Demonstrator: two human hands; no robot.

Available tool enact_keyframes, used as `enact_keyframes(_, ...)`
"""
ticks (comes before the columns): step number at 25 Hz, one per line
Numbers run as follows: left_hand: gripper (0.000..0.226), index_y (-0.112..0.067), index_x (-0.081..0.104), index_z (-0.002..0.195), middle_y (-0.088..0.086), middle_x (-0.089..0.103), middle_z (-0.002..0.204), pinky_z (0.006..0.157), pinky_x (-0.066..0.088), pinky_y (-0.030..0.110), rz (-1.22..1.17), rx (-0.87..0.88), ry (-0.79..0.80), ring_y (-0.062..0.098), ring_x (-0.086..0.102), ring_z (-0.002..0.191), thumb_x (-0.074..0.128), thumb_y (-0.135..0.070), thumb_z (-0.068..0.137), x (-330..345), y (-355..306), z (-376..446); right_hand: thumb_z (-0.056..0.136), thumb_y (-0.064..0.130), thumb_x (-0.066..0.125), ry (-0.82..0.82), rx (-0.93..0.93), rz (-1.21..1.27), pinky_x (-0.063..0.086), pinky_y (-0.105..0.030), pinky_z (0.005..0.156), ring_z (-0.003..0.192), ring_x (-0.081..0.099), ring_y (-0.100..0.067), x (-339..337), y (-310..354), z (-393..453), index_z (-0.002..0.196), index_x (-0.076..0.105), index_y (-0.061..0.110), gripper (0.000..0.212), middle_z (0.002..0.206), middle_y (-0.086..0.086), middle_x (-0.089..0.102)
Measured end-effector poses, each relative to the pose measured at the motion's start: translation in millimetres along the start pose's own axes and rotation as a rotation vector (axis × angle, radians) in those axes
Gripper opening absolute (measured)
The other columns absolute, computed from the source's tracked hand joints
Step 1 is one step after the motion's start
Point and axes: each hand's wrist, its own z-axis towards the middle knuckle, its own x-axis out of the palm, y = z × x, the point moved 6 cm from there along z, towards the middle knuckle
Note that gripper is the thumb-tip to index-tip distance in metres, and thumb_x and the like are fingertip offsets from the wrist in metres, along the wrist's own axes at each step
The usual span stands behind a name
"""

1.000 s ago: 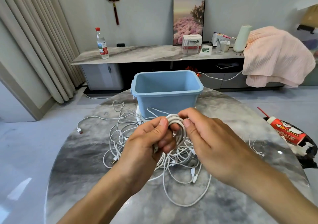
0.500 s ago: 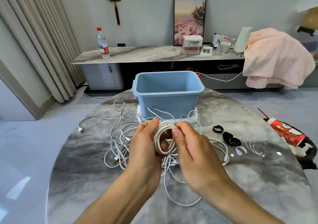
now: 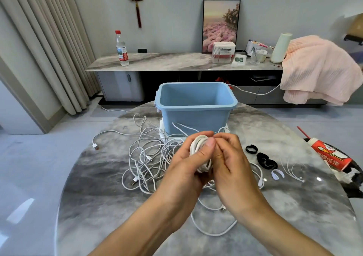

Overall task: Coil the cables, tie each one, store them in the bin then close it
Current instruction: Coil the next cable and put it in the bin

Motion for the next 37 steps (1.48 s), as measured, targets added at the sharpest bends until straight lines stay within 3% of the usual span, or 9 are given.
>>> enact_keyframes(4,0.046,-0.018,0.063,0.124,0.012,0.069,0.119,0.085,0.05,0.036,0.015,0.013,-0.019,0.027,0.062,0.107,0.053,-0.042,0.086,3,7,1,0.103,0.032,0.042,-0.001,0.037,0.04,0.047,-0.024,0.084,0.096,0.061,-0.005,-3,-2,0,0.101,0.068,0.013,0.033,0.105,0.005,0.057)
enact_keyframes(9,0.052,-0.019,0.067,0.113,0.009,0.056,0.082,0.057,0.034,0.029,0.023,-0.005,-0.035,0.022,0.049,0.067,0.05,-0.057,0.082,0,5,4,0.101,0.016,0.054,0.245,0.207,0.338,0.052,-0.028,0.061,0.068,0.06,-0.008,2,-3,2,0.094,0.072,0.013,0.019,0.089,-0.002,0.062)
enact_keyframes(14,0.04,-0.021,0.067,0.105,0.006,0.049,0.068,0.038,0.022,0.018,0.012,-0.103,-0.019,0.011,0.038,0.051,0.05,-0.054,0.089,-7,5,3,0.103,0.03,0.049,0.509,0.216,0.196,0.049,-0.027,0.076,0.075,0.065,-0.007,-17,3,11,0.085,0.07,0.01,0.034,0.078,0.004,0.072)
enact_keyframes(17,0.028,-0.02,0.068,0.102,0.01,0.048,0.069,0.041,0.017,0.019,-0.036,-0.155,0.005,0.013,0.033,0.053,0.053,-0.041,0.091,-10,7,6,0.103,0.025,0.048,0.243,0.387,0.134,0.05,-0.028,0.065,0.074,0.067,-0.017,-82,-46,51,0.092,0.074,0.015,0.029,0.093,-0.006,0.076)
enact_keyframes(20,0.023,-0.018,0.068,0.093,0.01,0.046,0.065,0.041,0.013,0.02,-0.002,-0.173,-0.041,0.013,0.029,0.05,0.052,-0.032,0.086,-15,13,13,0.094,0.017,0.059,-0.033,0.554,-0.174,0.049,-0.028,0.056,0.063,0.062,-0.019,-155,-131,63,0.086,0.074,0.016,0.017,0.084,-0.007,0.073)
enact_keyframes(24,0.023,-0.02,0.065,0.093,0.009,0.045,0.062,0.035,0.015,0.016,0.087,-0.208,-0.131,0.011,0.028,0.045,0.046,-0.032,0.091,-20,31,26,0.081,0.02,0.07,0.177,0.623,-0.7,0.054,-0.033,0.073,0.077,0.064,-0.022,-163,-215,38,0.076,0.072,0.026,0.008,0.082,0.002,0.07)
enact_keyframes(28,0.029,-0.02,0.064,0.097,0.008,0.047,0.061,0.034,0.016,0.014,0.092,-0.253,-0.169,0.011,0.03,0.042,0.045,-0.043,0.096,-29,43,30,0.083,0.037,0.067,0.204,0.575,-0.953,0.051,-0.033,0.075,0.096,0.064,-0.028,-143,-233,30,0.077,0.064,0.026,0.012,0.098,-0.003,0.072)
enact_keyframes(32,0.03,-0.02,0.064,0.097,0.008,0.047,0.061,0.034,0.016,0.014,0.075,-0.259,-0.147,0.01,0.031,0.041,0.044,-0.043,0.096,-32,40,28,0.091,0.036,0.06,0.257,0.52,-1.096,0.048,-0.034,0.085,0.11,0.062,-0.031,-118,-241,27,0.103,0.066,0.022,0.019,0.114,-0.007,0.068)
enact_keyframes(37,0.031,-0.019,0.069,0.094,0.009,0.048,0.061,0.037,0.015,0.016,0.049,-0.249,-0.122,0.011,0.031,0.044,0.044,-0.038,0.096,-27,31,26,0.084,0.019,0.063,0.145,0.546,-0.93,0.046,-0.029,0.072,0.096,0.065,-0.033,-113,-226,31,0.082,0.073,0.021,0.01,0.102,-0.008,0.072)
